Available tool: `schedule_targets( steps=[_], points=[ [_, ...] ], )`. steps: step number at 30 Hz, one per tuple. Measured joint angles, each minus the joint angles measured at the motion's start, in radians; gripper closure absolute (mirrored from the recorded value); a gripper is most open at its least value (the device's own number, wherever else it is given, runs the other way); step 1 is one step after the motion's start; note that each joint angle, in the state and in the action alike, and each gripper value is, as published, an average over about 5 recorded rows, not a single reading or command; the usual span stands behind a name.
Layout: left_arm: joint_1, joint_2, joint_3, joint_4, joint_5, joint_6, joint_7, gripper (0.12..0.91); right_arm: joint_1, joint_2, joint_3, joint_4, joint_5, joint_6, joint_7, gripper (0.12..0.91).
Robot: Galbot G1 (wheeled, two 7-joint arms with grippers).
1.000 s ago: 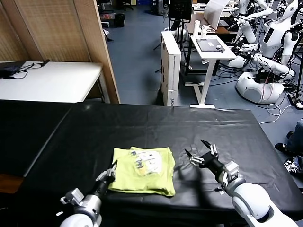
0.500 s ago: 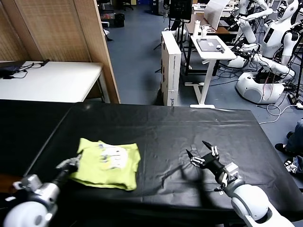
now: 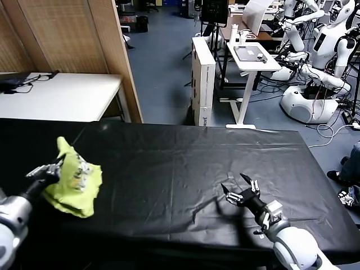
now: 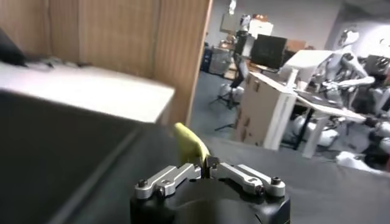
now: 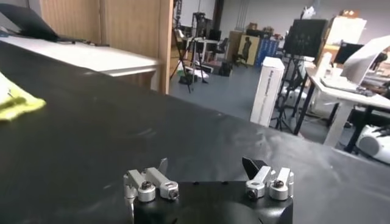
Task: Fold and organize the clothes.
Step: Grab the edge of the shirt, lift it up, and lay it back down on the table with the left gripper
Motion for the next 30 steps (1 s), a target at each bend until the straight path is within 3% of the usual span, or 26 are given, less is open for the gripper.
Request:
schedule_targets(
  steps=[5, 10, 15, 17, 26, 28, 30],
  points=[
    [-0.045, -0.117, 0.230, -0.036, 0.150, -0.007, 0.012, 0.854, -0.027, 0.015, 0.002, 0.016, -0.027, 0.000, 0.000, 0.118],
    [-0.096, -0.266, 0.489, 0.058, 0.300, -0.034, 0.027, 0.854, -0.050, 0.003, 0.013, 0.040, -0.024, -0.003, 0.001, 0.118],
    [-0.147, -0.382, 0.659, 0.149, 0.357, -0.036, 0.006, 0.850, -0.045, -0.016, 0.007, 0.052, 0.019, -0.009, 0.002, 0.118],
    [-0.162, -0.407, 0.705, 0.163, 0.370, -0.035, 0.005, 0.806, -0.038, -0.025, -0.001, 0.055, 0.052, -0.020, 0.002, 0.118],
    [-0.162, -0.415, 0.765, 0.150, 0.402, -0.034, 0.028, 0.273, 0.023, -0.022, -0.074, 0.071, 0.232, -0.125, 0.051, 0.118],
    [-0.157, -0.408, 0.755, 0.139, 0.407, -0.039, 0.036, 0.182, 0.045, -0.014, -0.100, 0.069, 0.275, -0.148, 0.069, 0.118],
    [-0.152, -0.398, 0.737, 0.128, 0.403, -0.044, 0.040, 0.143, 0.073, -0.002, -0.131, 0.063, 0.326, -0.172, 0.092, 0.118]
  ],
)
